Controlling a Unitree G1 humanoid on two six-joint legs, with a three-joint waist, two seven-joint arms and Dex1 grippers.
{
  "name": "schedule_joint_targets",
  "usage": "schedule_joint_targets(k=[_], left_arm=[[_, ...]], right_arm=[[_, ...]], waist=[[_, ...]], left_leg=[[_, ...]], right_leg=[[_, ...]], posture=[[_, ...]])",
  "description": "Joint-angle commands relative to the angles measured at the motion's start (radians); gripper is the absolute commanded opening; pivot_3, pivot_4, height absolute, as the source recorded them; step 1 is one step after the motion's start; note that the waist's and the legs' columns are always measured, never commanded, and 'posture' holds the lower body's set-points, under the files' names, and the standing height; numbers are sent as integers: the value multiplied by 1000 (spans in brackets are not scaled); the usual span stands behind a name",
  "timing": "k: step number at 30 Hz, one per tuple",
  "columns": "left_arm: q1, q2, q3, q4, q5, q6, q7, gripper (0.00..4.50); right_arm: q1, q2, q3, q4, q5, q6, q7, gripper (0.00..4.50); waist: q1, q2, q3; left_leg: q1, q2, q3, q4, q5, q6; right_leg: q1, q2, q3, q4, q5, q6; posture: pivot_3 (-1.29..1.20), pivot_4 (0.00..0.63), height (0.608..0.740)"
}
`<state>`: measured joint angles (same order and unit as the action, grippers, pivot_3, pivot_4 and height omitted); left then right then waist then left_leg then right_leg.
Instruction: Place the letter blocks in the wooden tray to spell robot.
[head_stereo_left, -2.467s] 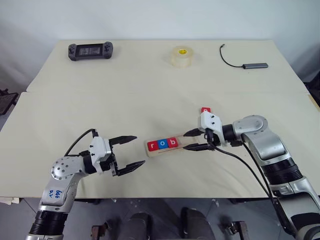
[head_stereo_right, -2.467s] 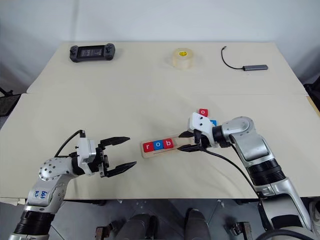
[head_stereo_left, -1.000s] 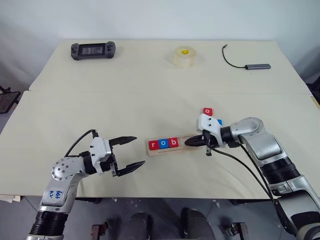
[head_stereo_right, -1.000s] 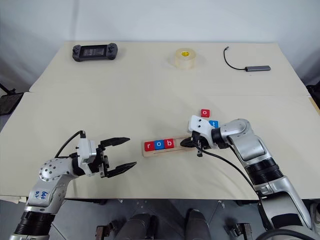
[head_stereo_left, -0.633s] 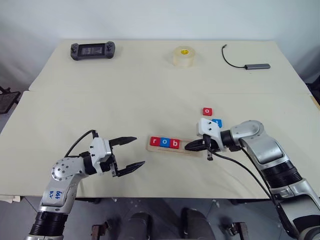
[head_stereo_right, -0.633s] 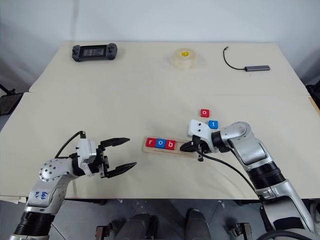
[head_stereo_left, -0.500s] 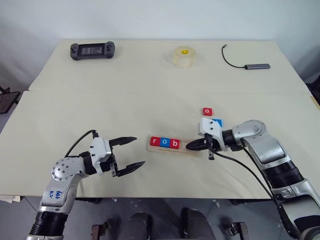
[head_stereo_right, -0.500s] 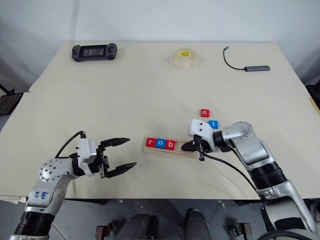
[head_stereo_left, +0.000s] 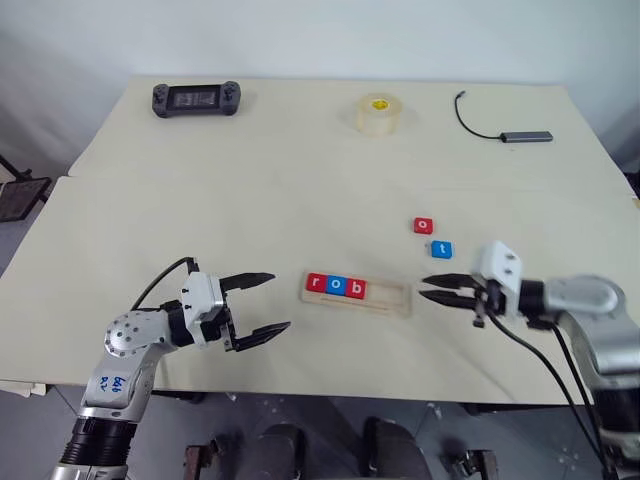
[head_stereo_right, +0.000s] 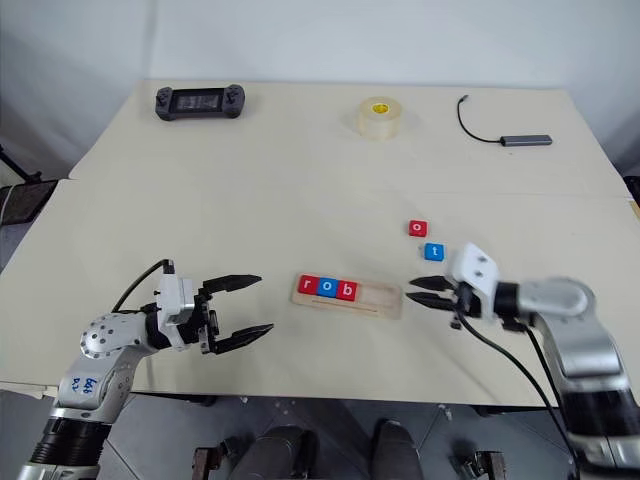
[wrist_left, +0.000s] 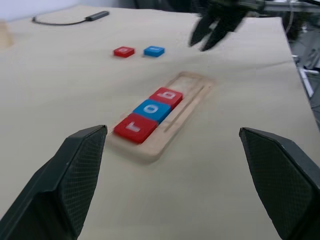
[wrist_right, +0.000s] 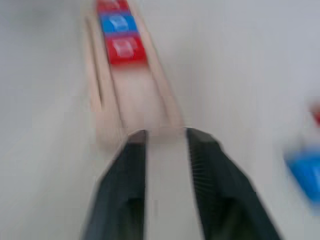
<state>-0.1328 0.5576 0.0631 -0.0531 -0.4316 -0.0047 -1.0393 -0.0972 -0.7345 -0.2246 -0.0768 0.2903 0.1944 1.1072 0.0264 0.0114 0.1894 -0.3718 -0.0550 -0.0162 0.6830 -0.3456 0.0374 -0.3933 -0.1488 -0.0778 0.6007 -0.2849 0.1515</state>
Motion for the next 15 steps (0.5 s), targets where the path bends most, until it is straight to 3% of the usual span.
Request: schedule_joint_targets(k=[1,6,15], left_arm=[[-28,-1,19,17,-13,-1,2,4500],[-70,-7,11,62,-10,-2,-11,4500],[-118,-13,0,106,-2,-13,-39,4500]], right_arm=[[107,41,-173,-29,55,-94,-89,2609],[241,114,-265,-20,62,-176,-185,4359],[251,152,-259,-51,102,-217,-269,4435]], waist=[[0,0,0],[-4,0,0],[-6,0,0]], left_leg=[[0,0,0,0,0,0],[3,1,2,0,0,0],[4,1,2,0,0,0]], right_leg=[[0,0,0,0,0,0],[1,1,2,1,0,0],[1,1,3,2,0,0]], posture=[[0,150,740],[0,150,740],[0,150,740]])
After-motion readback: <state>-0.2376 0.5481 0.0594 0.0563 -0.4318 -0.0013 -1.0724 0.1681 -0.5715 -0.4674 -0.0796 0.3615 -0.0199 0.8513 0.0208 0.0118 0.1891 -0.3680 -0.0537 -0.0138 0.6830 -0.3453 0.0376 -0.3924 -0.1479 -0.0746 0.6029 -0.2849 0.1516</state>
